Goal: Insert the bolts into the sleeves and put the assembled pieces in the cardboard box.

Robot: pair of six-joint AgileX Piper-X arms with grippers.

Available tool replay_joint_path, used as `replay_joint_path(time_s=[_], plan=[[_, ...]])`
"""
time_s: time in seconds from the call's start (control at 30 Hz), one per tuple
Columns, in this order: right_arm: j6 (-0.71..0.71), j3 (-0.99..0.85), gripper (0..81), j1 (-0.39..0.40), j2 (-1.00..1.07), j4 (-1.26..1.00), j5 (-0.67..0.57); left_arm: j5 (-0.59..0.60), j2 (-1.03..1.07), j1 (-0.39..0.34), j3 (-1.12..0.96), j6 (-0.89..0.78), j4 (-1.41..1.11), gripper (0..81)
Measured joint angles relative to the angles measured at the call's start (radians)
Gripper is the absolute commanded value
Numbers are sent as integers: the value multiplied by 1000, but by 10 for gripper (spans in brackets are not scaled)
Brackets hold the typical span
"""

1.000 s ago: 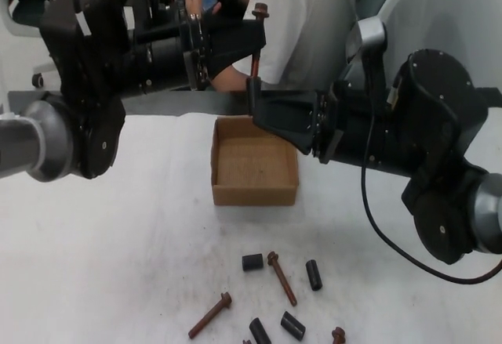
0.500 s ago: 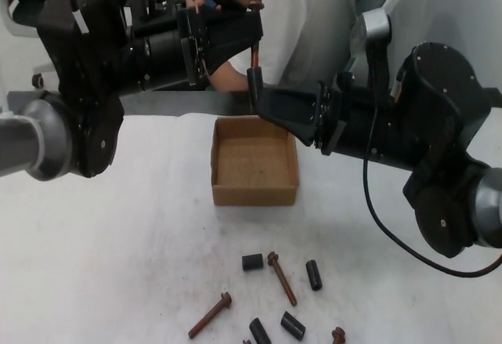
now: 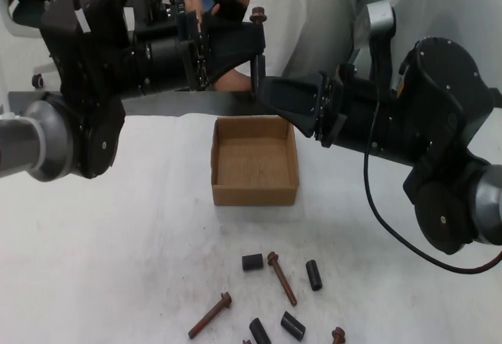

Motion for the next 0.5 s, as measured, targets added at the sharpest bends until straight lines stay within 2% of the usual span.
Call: replay_joint_path(time_s=[0.13, 0.2, 0.37, 0.5], plan=[[0, 0, 8, 0, 0, 0, -1, 0, 0, 0, 0, -7, 0, 7], [0, 0, 8, 0, 0, 0, -1, 0, 0, 0, 0, -7, 0, 65], [0, 0, 8, -2, 0, 0, 2, 2, 0, 0, 0, -14, 0, 317], [0, 0, 8, -2, 0, 3, 2, 12, 0, 2, 0, -18, -7, 340]])
